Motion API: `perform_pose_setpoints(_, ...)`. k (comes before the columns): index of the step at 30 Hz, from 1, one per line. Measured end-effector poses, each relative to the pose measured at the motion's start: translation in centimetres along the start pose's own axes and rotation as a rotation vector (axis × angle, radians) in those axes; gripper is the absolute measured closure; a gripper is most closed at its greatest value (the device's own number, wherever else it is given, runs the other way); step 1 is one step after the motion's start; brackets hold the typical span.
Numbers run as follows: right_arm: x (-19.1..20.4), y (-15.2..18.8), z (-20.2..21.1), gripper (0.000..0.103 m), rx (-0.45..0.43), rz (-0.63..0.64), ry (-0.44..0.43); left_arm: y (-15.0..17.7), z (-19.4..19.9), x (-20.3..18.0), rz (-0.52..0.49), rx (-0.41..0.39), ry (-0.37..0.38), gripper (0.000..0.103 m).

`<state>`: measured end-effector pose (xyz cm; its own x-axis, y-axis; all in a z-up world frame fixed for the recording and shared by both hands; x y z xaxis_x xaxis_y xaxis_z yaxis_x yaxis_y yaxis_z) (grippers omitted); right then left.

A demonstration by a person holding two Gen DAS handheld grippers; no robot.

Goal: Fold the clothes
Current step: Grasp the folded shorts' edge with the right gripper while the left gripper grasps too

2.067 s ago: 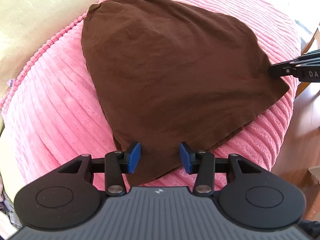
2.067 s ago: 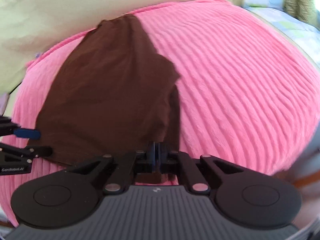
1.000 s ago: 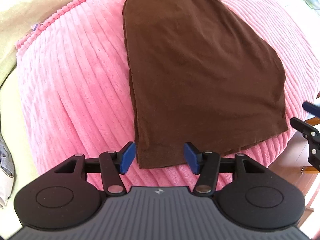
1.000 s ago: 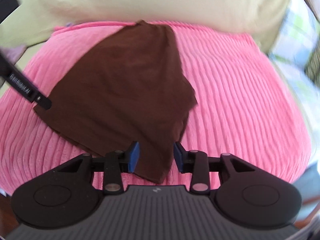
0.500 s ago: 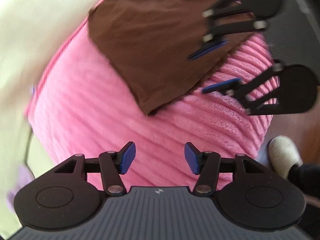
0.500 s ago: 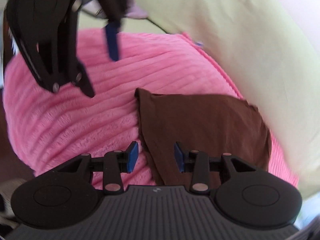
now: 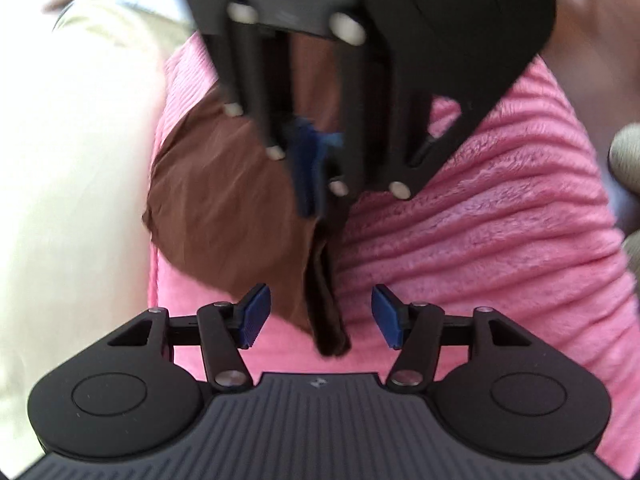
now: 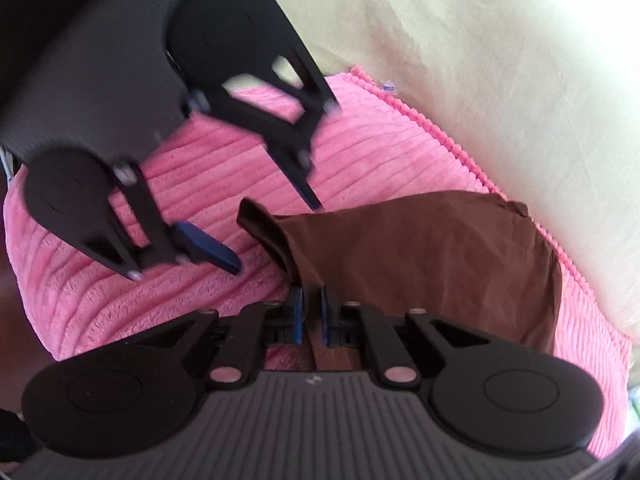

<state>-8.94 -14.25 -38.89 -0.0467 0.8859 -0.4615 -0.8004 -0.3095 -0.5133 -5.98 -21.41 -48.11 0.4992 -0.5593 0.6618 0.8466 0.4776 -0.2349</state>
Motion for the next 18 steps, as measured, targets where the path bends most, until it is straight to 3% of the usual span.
perform_pose_setpoints(1,0.2,0.2,0.1,0.097,-0.001,-0.009,-0.015,0.0,-0.5,0.0,-0.009,-0.034,-0.004,0.048)
perform_pose_setpoints(2,0.3,0.4,0.2,0.093,-0.002,-0.018,-0.029,0.0,-0.7,0.1,0.001,-0.043,0.005,0.076)
perform_pose_setpoints(3,0.7,0.7,0.5,0.087,0.009,-0.017,-0.03,0.1,-1.0,0.3,0.015,-0.034,0.018,0.097)
perform_pose_setpoints(4,1.1,0.9,1.0,0.073,0.018,-0.016,-0.022,0.2,-1.3,0.5,0.029,-0.026,0.032,0.097)
perform_pose_setpoints(5,1.6,1.6,1.8,0.07,0.03,-0.019,0.01,0.3,-1.4,0.7,0.037,-0.036,0.036,0.097)
perform_pose_setpoints(11,4.6,9.1,5.2,0.07,0.235,0.111,0.195,0.4,-1.9,1.3,0.076,-0.035,0.044,0.097)
perform_pose_setpoints(18,6.1,13.5,4.6,0.07,0.28,0.376,0.284,-0.2,-2.8,0.4,0.09,-0.023,0.029,0.097)
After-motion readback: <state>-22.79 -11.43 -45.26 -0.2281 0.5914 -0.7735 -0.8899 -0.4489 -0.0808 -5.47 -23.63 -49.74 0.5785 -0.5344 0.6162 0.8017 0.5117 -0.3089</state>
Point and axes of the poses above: each gripper's, at about its wrist camera, not at the fingertips, and z roughly against the way its jaws point, x to its left, y to its underside, the point moved 3 cm from there along -z, roughly the way its jaws point, and after that the axes turned 12 degrees about z, right-handed, at the moved point
